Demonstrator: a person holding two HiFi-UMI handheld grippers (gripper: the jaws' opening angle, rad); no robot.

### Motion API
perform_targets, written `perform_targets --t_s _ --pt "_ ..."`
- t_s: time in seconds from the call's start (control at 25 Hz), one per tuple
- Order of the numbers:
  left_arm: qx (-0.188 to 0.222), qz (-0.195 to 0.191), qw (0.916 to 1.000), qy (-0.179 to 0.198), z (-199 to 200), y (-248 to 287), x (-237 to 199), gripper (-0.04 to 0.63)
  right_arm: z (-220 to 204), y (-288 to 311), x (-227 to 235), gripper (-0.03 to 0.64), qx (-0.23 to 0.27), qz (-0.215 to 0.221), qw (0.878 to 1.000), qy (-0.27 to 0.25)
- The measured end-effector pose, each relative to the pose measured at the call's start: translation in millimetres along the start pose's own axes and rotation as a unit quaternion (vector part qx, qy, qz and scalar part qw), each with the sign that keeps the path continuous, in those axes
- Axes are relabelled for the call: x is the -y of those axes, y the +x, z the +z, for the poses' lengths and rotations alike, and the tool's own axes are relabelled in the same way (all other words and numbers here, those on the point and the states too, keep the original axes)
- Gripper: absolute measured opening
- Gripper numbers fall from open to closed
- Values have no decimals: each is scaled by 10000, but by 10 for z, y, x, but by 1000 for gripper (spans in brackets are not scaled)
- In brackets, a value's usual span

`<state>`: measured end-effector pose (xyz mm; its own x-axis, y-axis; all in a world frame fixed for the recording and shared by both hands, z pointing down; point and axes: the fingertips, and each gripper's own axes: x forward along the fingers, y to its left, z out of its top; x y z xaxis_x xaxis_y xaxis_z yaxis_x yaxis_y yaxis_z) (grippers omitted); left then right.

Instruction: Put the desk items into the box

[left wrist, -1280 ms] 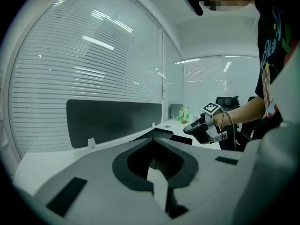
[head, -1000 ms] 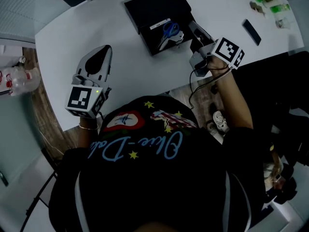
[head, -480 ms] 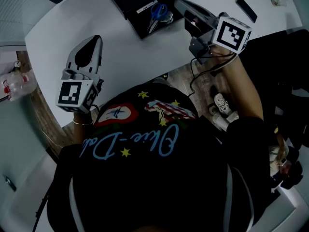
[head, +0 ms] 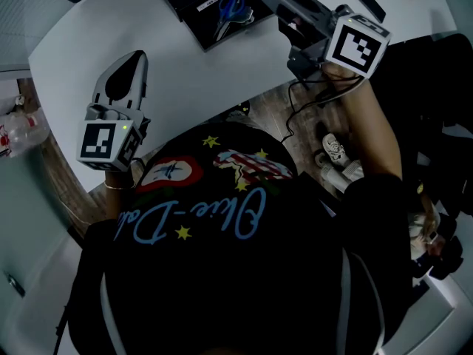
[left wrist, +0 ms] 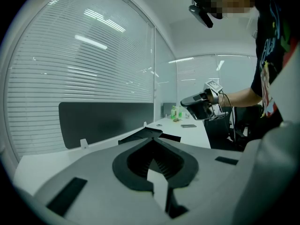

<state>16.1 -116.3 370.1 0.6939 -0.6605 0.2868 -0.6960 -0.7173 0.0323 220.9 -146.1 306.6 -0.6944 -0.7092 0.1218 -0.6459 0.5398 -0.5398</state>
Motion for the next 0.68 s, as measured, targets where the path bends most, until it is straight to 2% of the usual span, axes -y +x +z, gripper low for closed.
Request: perform_targets --t_s 0.2,0.68 --pt "63 -174 9998 3 -31 36 43 8 66 -42 -69 8 -2 31 10000 -22" --pt "-35 -121 9999 -75 -17 110 70 8 60 -91 -138 8 -20 -4 9998 -206"
